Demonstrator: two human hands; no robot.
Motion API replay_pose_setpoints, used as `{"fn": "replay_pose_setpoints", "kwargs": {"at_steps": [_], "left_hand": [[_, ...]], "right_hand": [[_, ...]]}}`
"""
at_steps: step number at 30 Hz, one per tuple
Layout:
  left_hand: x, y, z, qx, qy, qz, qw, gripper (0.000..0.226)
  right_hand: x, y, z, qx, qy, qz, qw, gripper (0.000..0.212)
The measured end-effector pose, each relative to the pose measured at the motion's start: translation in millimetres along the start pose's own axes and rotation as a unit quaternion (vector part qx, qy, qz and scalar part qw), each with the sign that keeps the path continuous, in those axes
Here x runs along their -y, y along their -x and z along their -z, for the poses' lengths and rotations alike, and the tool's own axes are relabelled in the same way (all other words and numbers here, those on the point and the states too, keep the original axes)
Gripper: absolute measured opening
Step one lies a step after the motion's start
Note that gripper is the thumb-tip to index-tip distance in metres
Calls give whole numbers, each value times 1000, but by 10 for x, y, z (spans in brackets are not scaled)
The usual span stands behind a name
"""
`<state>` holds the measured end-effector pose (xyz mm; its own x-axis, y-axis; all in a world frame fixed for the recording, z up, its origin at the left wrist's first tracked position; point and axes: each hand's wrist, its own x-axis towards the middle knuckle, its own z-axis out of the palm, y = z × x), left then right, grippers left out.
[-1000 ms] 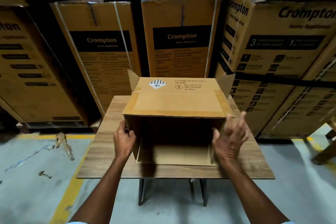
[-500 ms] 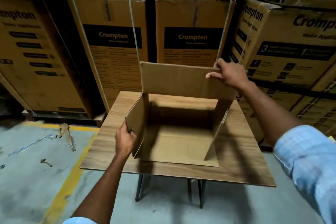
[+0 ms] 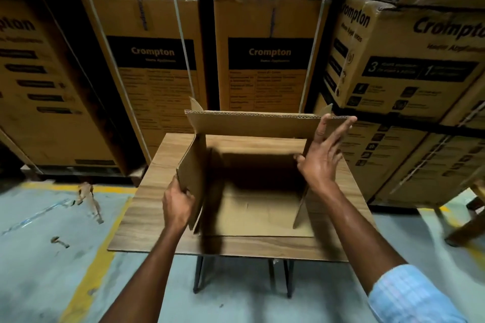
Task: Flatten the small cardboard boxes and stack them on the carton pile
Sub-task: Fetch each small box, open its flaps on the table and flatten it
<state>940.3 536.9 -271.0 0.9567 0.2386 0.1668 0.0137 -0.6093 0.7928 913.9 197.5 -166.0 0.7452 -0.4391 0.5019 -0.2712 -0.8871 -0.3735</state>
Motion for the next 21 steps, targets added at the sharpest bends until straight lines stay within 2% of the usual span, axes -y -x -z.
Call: {"fn": "replay_pose_setpoints", "kwargs": {"at_steps": [4,7,12,13,14,16,17,21], "left_hand": [[11,-22,10,0,2,11,1000,48],[36,15,12,-6,13,14,1000,49],[14,32,59,-37,79,67,994,47],[0,52,41,-40,96,84,991,47],[-8,73,9,-39,111,98,988,46],[-60,133,-78,-35,133,110,984,42],[-105,151,-122,-37,141,113,983,39],[-223,109,-254,-64,220,162,960,34]], "right_hand": [[-313,0,164,42,-26,52,997,134],[-586,-6,283,58,-53,59,995,133],[-962,47,389,66,-158,-33,985,134],[-960,77,398,72,-184,-59,978,126],[-926,110,389,77,-200,-62,975,107],[-781,224,351,77,-182,-21,980,67],[-704,280,313,74,-175,-4,982,59],[-420,439,155,55,-239,-10,969,63]]}}
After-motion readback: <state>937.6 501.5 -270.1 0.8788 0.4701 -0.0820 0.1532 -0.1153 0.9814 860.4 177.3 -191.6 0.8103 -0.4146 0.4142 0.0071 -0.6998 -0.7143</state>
